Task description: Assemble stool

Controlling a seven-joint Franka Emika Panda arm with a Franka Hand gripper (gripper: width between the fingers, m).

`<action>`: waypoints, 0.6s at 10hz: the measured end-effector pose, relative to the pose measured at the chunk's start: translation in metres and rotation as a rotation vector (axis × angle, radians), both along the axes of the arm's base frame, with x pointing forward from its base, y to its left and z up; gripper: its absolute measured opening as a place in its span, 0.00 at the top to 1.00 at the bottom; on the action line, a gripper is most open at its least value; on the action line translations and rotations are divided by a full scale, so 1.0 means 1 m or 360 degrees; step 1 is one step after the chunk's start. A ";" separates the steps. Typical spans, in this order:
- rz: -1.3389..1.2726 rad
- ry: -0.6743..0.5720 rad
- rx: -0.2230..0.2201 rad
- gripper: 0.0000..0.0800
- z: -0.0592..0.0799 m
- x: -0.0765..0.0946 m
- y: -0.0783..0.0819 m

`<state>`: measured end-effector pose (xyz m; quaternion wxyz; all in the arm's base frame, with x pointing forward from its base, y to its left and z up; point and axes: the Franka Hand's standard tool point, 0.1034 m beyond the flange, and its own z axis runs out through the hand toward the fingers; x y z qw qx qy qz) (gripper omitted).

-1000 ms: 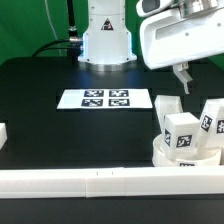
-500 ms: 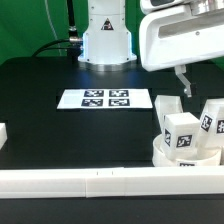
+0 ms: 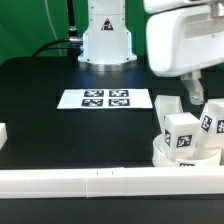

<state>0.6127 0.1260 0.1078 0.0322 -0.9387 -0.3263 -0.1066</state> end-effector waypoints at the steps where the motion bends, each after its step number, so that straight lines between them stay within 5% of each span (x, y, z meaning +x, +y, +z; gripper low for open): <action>1: 0.0075 0.0012 -0.0030 0.19 0.003 0.002 0.007; 6: 0.0595 -0.0055 -0.0172 0.19 0.002 0.003 0.002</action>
Offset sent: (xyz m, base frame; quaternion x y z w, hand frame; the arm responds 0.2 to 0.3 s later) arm 0.0000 0.0000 0.0000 0.0000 0.0000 -0.1296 0.9916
